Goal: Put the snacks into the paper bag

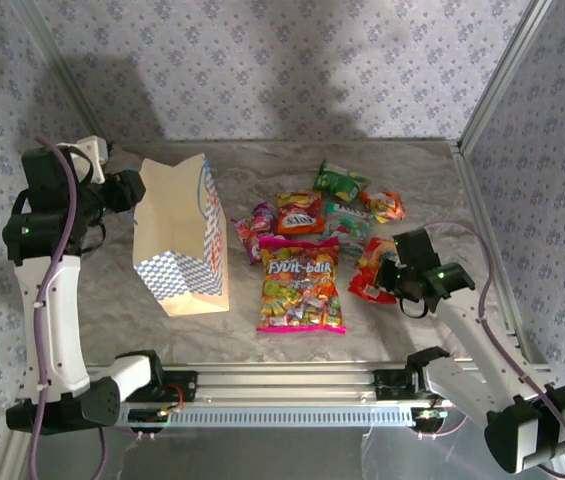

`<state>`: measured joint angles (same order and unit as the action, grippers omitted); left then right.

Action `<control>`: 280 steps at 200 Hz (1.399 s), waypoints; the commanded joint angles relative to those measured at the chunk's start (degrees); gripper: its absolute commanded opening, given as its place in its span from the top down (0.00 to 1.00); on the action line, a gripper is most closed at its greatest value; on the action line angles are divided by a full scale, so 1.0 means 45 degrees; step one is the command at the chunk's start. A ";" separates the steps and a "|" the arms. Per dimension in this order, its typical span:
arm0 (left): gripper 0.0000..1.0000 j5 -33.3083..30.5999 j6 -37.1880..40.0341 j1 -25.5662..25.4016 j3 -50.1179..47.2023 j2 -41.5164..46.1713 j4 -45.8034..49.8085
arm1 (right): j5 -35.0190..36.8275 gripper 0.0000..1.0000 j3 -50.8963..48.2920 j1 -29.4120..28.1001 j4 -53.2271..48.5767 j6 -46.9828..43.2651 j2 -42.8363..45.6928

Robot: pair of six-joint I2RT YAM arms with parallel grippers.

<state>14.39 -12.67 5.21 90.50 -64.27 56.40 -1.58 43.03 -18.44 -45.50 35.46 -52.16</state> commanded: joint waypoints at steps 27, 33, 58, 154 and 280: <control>0.56 -0.1101 0.0247 -0.0350 0.0305 -0.0283 0.0090 | 0.1268 1.00 0.2123 -0.0721 -0.0204 -0.0848 -0.0259; 0.59 -0.1253 0.0232 -0.0347 0.0263 -0.0288 0.0060 | 0.1315 1.00 0.2315 -0.0823 -0.0219 -0.0877 -0.0311; 0.73 -0.1836 0.0278 -0.0343 0.0114 -0.0248 0.0025 | 0.1570 1.00 0.3275 -0.1315 -0.0236 -0.1069 -0.0674; 0.96 -0.1160 0.0428 -0.0301 -0.0511 0.0487 -0.0278 | 0.2543 1.00 0.7565 -0.3241 -0.0059 -0.2972 -0.2429; 0.98 -0.1085 0.0422 -0.0195 -0.0979 0.1066 -0.0307 | 0.2885 1.00 1.2357 -0.5188 0.0774 -0.5086 -0.4624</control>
<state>8.32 -11.18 4.03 86.89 -61.45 55.46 9.63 92.03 -39.05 -48.40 15.97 -71.02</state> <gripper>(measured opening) 0.059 0.141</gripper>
